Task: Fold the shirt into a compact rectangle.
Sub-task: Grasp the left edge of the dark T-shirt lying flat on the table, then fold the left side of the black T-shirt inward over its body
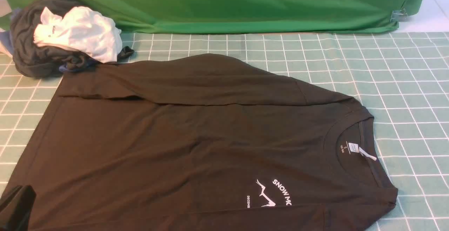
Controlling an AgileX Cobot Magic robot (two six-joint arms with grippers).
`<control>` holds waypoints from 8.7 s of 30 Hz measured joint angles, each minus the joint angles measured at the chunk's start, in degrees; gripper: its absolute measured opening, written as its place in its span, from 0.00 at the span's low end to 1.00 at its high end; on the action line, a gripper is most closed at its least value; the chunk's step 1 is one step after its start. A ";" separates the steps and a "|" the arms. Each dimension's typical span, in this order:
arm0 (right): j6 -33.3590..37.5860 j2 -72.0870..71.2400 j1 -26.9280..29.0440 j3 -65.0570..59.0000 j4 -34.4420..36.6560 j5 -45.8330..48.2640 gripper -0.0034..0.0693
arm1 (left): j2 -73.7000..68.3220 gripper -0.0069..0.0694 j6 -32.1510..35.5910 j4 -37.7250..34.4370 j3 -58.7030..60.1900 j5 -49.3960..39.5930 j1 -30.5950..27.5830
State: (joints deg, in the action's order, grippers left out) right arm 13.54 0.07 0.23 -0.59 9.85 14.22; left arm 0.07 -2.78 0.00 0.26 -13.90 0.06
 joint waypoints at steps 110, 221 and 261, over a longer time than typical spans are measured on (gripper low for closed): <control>9.70 39.24 -4.48 43.33 23.23 32.71 0.08 | -84.70 0.89 10.32 5.97 -36.03 -33.16 -9.14; 7.94 39.24 -4.48 43.33 23.28 26.27 0.13 | -97.21 0.16 4.64 10.17 -67.68 -33.03 -9.14; 3.07 60.02 -4.56 53.74 16.40 48.44 0.18 | -95.08 0.35 0.35 2.76 -72.06 -35.44 -9.14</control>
State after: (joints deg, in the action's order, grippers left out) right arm 16.60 60.09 -4.33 53.14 26.26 62.66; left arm -95.02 -2.43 2.76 -71.80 -49.34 -9.09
